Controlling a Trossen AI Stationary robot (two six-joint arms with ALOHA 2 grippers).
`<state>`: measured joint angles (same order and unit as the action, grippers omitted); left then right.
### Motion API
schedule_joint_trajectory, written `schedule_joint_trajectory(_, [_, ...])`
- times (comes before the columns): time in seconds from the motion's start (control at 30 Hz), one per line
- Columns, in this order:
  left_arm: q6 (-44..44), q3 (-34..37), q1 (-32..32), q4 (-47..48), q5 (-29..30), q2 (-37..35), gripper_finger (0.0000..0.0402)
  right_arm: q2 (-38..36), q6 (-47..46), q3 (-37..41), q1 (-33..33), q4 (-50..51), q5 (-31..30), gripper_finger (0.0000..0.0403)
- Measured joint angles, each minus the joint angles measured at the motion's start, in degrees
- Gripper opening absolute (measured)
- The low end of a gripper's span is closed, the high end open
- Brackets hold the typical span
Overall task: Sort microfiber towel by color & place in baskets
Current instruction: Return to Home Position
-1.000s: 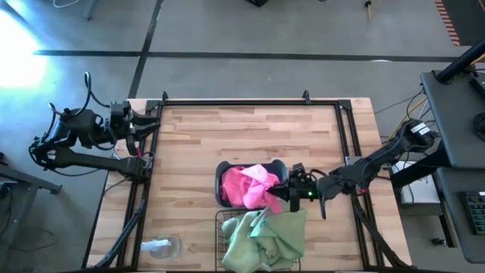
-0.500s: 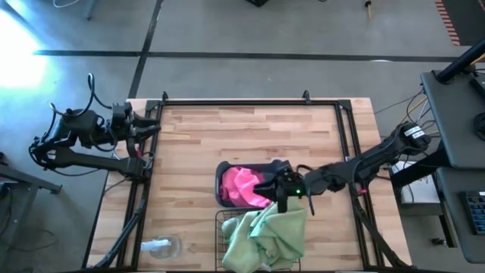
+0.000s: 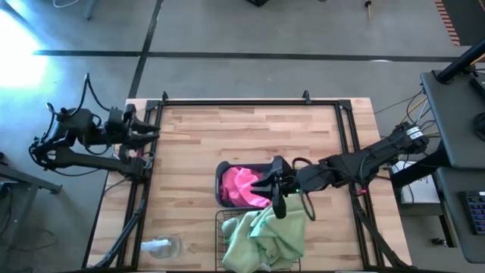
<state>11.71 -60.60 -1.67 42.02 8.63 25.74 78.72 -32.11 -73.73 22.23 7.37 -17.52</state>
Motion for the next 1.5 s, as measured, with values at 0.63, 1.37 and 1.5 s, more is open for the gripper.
schedule_joint_trajectory(0.63, [7.0,-2.56,0.0,-3.4,-8.78,-12.47,0.0116,-0.22,17.56,-8.8,0.11,11.01,-0.02,0.0072])
schedule_joint_trajectory(1.37, [33.54,-2.22,0.04,-4.83,-8.76,-14.31,0.0116,-0.31,16.25,-14.14,-0.07,26.7,3.1,0.0071])
schedule_joint_trajectory(1.5, [25.71,-1.74,0.02,-5.06,-16.48,-14.32,0.0116,-0.31,16.55,-12.94,0.0,23.3,6.0,0.0068])
